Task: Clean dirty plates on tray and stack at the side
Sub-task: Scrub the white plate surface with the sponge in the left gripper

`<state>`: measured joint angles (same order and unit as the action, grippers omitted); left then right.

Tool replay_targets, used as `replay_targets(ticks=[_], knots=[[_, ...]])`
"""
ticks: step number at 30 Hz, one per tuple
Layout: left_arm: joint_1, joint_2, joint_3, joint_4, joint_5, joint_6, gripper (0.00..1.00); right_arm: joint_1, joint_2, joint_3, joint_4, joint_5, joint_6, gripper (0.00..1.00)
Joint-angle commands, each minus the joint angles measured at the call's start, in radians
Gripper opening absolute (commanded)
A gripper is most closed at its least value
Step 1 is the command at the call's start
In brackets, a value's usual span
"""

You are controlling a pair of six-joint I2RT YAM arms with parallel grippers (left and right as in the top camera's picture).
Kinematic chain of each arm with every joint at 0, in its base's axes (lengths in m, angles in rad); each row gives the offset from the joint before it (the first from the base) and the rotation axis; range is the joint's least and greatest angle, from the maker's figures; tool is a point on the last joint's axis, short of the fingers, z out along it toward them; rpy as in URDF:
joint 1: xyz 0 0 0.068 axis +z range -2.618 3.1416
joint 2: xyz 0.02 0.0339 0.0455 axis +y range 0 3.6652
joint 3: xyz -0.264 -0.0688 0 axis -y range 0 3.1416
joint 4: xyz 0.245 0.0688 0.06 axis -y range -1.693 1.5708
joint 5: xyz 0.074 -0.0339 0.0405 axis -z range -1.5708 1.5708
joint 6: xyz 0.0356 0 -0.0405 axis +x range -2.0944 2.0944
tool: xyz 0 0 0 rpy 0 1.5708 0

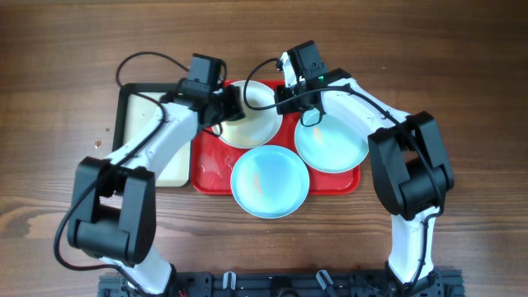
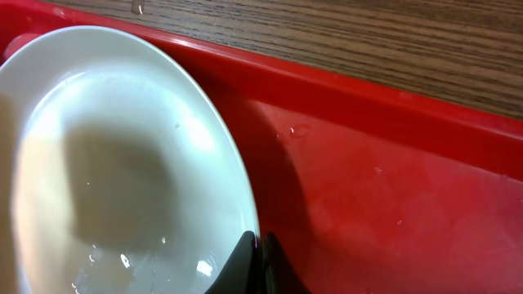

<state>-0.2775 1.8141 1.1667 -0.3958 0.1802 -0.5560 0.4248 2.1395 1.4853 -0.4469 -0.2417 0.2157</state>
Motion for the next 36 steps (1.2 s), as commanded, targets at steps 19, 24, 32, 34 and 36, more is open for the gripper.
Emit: replay_targets(ticks=[19,24,32,34,36], knots=[[-0.006,0.1,-0.01,-0.074,-0.144,0.0,0.04,0.006,0.014,-0.001,0.006,-0.021,0.005,0.04],[-0.074,0.151,-0.01,-0.036,-0.144,-0.003,0.04,0.006,0.014,-0.001,0.005,-0.021,0.005,0.04],[-0.154,0.169,-0.009,0.034,-0.087,-0.003,0.04,0.006,0.014,-0.001,0.006,-0.021,0.005,0.04],[-0.156,0.169,-0.009,0.068,-0.029,-0.003,0.04,0.006,0.014,-0.001,0.006,-0.021,0.005,0.04],[-0.154,0.168,-0.008,0.104,-0.002,-0.002,0.04,0.006,0.014,-0.001,0.006,-0.021,0.005,0.04]])
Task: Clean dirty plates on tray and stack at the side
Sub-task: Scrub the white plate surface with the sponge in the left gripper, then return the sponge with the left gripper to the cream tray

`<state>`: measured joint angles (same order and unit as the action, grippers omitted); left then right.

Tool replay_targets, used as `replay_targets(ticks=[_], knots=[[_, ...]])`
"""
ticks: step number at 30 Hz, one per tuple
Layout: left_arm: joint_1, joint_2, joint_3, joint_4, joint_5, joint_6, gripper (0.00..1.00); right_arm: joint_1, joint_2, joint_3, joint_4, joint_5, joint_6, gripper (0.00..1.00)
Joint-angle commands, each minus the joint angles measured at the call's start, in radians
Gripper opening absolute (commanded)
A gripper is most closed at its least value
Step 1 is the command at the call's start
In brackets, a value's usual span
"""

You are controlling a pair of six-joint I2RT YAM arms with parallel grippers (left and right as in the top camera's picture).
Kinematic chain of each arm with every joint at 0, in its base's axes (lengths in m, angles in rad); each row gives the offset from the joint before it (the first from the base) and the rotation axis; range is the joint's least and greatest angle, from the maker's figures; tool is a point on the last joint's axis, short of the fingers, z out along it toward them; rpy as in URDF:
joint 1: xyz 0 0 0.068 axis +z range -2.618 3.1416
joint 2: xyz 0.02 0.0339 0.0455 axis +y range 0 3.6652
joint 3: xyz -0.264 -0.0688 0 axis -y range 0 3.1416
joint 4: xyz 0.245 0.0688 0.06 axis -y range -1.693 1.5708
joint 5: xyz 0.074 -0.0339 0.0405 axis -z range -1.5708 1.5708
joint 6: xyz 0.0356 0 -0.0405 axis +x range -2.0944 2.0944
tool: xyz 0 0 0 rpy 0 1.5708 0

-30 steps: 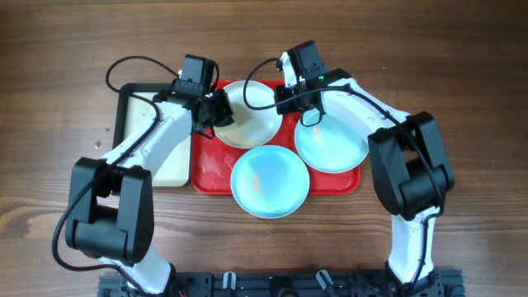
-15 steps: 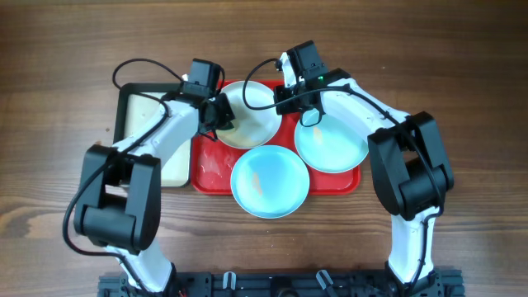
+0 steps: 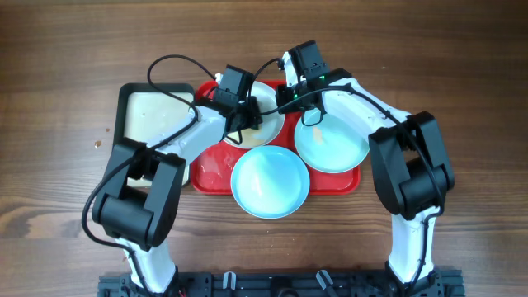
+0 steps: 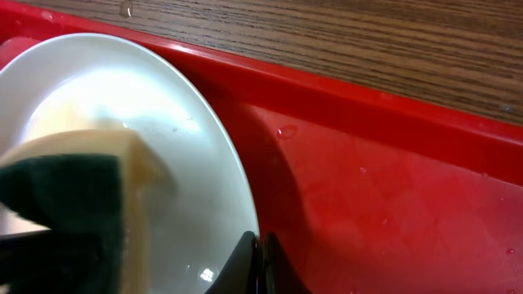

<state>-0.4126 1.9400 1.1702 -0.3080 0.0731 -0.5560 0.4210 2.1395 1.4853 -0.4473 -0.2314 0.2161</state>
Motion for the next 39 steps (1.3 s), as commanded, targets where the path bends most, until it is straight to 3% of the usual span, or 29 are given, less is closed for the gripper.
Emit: replay_targets(ticks=[1,6,8,10,11,13,22,25,28,30,34,39], knots=[[-0.013,0.04,-0.01,0.016,0.105,-0.002,0.04,0.01,0.014,-0.001,0.006,-0.031,0.004,0.04],[0.061,-0.069,-0.01,-0.005,0.106,-0.001,0.04,0.01,0.014,-0.001,0.007,-0.031,0.004,0.05],[0.093,-0.144,-0.01,-0.018,0.106,0.001,0.04,0.01,0.014,-0.001,0.008,-0.031,0.003,0.15],[0.123,-0.222,-0.01,-0.047,0.106,0.001,0.04,0.01,0.014,-0.002,0.008,-0.031,0.003,0.18],[0.138,-0.259,-0.01,-0.064,0.106,0.001,0.04,0.01,0.014,-0.002,0.008,-0.028,0.003,0.25],[0.178,-0.346,-0.01,-0.111,0.107,0.002,0.04,0.01,0.014,-0.002,0.008,-0.027,0.004,0.28],[0.448,-0.488,-0.01,-0.336,0.182,0.117,0.04,0.01,0.015,-0.006,0.006,-0.027,0.023,0.27],[0.563,-0.487,-0.01,-0.399,0.264,0.196,0.04,0.01,0.015,-0.006,0.005,-0.027,0.023,0.13],[0.66,-0.487,-0.013,-0.443,0.294,0.248,0.04,0.01,0.015,-0.006,0.005,-0.027,0.023,0.1],[0.697,-0.487,-0.022,-0.456,0.294,0.282,0.04,0.01,0.015,-0.006,0.005,-0.025,0.023,0.1],[0.725,-0.487,-0.072,-0.452,0.297,0.327,0.04,0.01,0.015,-0.006,-0.005,0.0,0.023,0.19],[0.725,-0.487,-0.14,-0.423,0.295,0.34,0.04,0.01,0.016,-0.006,-0.011,-0.001,0.024,0.12]])
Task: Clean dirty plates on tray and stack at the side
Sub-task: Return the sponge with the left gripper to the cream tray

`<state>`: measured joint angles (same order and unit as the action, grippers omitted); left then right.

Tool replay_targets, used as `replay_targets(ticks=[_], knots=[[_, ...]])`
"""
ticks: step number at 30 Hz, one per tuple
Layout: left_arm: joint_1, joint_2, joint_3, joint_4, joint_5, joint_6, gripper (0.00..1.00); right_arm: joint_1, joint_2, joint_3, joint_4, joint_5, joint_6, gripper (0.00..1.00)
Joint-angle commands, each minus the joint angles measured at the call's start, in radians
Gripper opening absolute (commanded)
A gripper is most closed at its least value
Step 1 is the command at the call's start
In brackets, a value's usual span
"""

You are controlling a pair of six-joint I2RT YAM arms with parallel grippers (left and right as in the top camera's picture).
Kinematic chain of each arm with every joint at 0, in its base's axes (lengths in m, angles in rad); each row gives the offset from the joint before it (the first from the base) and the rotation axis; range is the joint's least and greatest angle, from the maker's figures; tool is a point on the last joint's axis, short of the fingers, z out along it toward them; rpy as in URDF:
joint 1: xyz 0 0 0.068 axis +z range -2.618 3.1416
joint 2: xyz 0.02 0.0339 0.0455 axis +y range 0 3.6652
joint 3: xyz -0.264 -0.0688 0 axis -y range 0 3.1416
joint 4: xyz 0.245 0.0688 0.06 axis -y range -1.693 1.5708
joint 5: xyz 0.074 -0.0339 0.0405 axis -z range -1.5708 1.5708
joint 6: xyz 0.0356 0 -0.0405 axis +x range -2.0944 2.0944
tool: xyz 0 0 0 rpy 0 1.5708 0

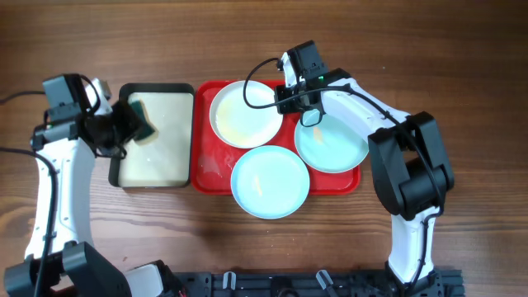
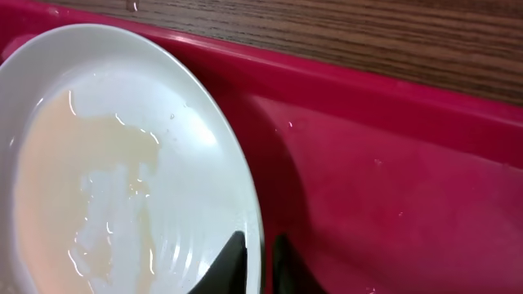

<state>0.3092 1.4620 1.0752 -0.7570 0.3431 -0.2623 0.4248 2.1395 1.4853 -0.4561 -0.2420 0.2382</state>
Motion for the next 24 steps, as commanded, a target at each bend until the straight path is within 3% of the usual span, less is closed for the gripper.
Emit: replay_targets(ticks=[1,5,10,17,24], knots=[[0.003,-0.009,-0.068,0.05,0.019,0.047,0.04,0.006,0.017,-0.006,-0.002,0.01,0.008,0.11],[0.003,-0.009,-0.132,0.134,0.008,0.046,0.04,0.006,0.026,-0.006,-0.003,0.01,0.008,0.04],[0.003,-0.009,-0.14,0.14,0.008,0.047,0.04,0.001,0.024,0.012,0.003,0.01,0.01,0.04],[0.003,-0.009,-0.14,0.14,0.0,0.046,0.04,-0.025,0.01,0.27,-0.2,0.01,0.008,0.04],[0.003,-0.009,-0.142,0.136,-0.012,0.046,0.04,0.01,0.009,0.358,-0.153,0.01,0.053,0.04]])
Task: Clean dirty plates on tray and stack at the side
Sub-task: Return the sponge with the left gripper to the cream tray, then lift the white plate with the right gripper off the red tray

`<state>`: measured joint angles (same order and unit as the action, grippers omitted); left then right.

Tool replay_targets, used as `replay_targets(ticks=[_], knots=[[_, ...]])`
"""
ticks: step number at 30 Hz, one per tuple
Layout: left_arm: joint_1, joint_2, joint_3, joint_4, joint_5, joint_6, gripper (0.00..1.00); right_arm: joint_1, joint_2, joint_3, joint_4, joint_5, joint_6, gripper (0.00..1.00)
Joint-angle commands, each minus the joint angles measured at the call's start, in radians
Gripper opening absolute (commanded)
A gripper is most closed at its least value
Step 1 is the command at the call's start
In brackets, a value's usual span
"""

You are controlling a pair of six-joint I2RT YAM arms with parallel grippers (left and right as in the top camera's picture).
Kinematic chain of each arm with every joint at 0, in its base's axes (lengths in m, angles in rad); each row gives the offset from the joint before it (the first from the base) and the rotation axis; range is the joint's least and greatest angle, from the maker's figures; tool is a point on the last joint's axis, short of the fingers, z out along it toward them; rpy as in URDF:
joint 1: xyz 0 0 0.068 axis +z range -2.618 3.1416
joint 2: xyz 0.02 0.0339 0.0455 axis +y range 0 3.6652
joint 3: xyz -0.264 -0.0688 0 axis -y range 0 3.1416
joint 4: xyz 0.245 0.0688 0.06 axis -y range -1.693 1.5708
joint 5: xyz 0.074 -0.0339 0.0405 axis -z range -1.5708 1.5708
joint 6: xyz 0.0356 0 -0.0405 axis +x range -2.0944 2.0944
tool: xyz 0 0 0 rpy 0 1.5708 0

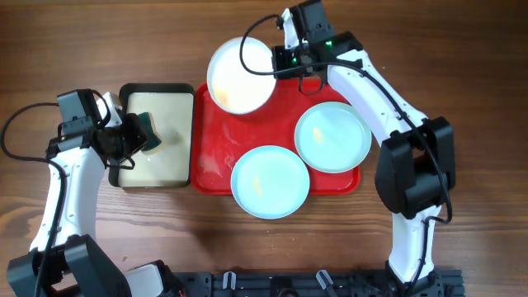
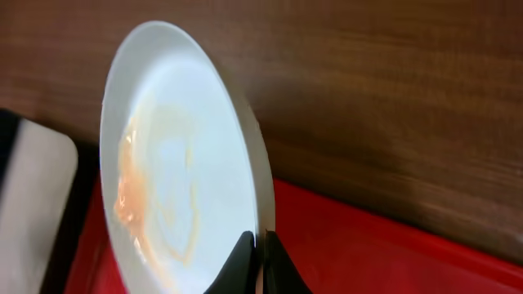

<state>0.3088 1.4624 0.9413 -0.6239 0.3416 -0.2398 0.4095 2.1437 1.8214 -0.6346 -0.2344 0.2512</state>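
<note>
My right gripper [image 1: 278, 62] is shut on the rim of a white plate [image 1: 239, 74] and holds it tilted above the far left corner of the red tray [image 1: 213, 165]. In the right wrist view the plate [image 2: 176, 188] shows an orange, wet smear, and its rim sits between my fingertips [image 2: 260, 245]. Two light blue plates [image 1: 332, 137] [image 1: 270, 181] lie flat on the tray. My left gripper [image 1: 124, 140] holds a green and yellow sponge [image 1: 148, 130] over the black basin [image 1: 157, 183].
The basin stands just left of the tray and holds pale, soapy water. Bare wooden table [image 1: 429, 49] lies beyond the tray's far edge and to both sides. Arm cables hang over the far left of the tray.
The white plate lay flat on the tray with my right jaws slightly apart around its rim. Now they are shut on it and it is raised and tilted. The left gripper and sponge sit slightly nearer.
First my right gripper pinched the white plate's rim on the tray while the left gripper was at the plate. Then the sponge lay on the plate. After that the left arm was back over the basin with the sponge. Now the plate is off the tray.
</note>
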Motion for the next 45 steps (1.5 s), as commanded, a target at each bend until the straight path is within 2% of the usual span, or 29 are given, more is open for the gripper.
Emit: replay_targets(ticks=[1,6,10,11,14,15,16,20,22,26,29,36,43,45], knots=[[0.003,-0.009,-0.008,0.003,-0.017,0.024,0.04,0.031,0.005,0.022,0.035,0.002,0.04,0.04],[0.003,-0.009,-0.008,0.003,-0.021,0.024,0.04,0.068,0.005,0.022,0.104,-0.002,0.093,0.04],[0.003,-0.009,-0.008,0.003,-0.021,0.024,0.04,0.074,0.006,0.019,0.068,0.016,0.09,0.04],[0.003,-0.009,-0.008,0.001,-0.02,0.024,0.04,0.074,0.007,0.019,0.049,0.056,0.09,0.09],[0.003,-0.009,-0.008,-0.004,-0.021,0.024,0.04,0.072,0.009,0.016,0.032,0.2,0.086,0.47],[0.003,-0.009,-0.008,-0.004,-0.021,0.024,0.04,0.071,0.009,0.016,0.032,0.214,0.08,0.52],[0.003,-0.009,-0.008,-0.004,-0.021,0.024,0.04,0.071,0.011,0.014,0.039,0.213,0.061,0.54],[0.003,-0.009,-0.008,-0.005,-0.021,0.024,0.04,0.071,0.011,-0.048,0.048,0.214,0.045,0.53],[0.003,-0.009,-0.008,-0.006,-0.021,0.024,0.04,0.071,0.011,-0.111,0.072,0.213,0.049,0.5],[0.003,-0.009,-0.008,-0.009,-0.021,0.024,0.04,0.071,0.011,-0.253,0.235,0.212,0.072,0.44],[0.003,-0.009,-0.008,-0.016,-0.021,0.024,0.04,0.071,0.011,-0.328,0.351,0.208,0.079,0.44],[0.003,-0.009,-0.008,-0.016,-0.021,0.024,0.04,0.071,0.011,-0.406,0.478,0.209,0.1,0.34],[0.003,-0.009,-0.008,-0.016,-0.021,0.024,0.04,0.071,0.04,-0.407,0.51,0.209,0.145,0.27],[0.003,-0.009,-0.008,-0.016,-0.021,0.024,0.04,0.071,0.05,-0.407,0.515,0.209,0.145,0.19]])
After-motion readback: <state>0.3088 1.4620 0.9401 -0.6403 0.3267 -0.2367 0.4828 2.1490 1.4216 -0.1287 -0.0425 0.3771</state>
